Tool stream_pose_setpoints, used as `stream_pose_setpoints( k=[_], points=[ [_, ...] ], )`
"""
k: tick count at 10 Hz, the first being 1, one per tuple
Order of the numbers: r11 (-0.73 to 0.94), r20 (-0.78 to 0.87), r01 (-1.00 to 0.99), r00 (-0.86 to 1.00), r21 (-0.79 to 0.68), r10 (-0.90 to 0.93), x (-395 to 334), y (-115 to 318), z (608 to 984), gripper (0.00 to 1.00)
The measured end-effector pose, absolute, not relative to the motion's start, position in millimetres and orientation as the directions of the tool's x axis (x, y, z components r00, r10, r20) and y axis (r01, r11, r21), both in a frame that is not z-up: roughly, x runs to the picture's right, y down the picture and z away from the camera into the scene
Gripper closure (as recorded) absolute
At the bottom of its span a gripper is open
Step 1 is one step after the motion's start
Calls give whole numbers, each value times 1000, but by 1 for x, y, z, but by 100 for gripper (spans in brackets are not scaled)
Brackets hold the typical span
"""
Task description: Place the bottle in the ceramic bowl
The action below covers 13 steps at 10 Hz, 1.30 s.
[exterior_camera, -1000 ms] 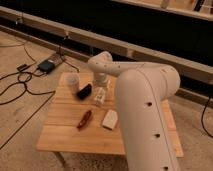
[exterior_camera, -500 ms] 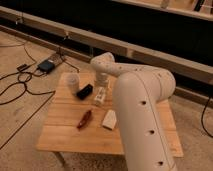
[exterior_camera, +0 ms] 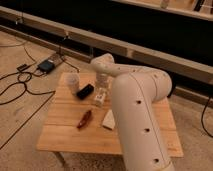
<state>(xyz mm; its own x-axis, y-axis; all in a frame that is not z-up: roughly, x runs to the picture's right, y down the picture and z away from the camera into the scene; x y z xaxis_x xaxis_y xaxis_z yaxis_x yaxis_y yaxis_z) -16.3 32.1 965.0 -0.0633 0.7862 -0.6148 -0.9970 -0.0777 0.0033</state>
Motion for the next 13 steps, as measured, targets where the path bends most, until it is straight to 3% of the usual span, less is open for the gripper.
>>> stream_pose_setpoints(
  k=[5, 8, 13],
  points=[
    [-123, -601, -991, -65, -57, 797, -20, 14, 944, 97],
    [-151, -529, -986, -87, -78, 844, -4, -14, 910, 100],
    [-212, -421, -977, -182, -25, 889, 51, -24, 866, 100]
  ],
)
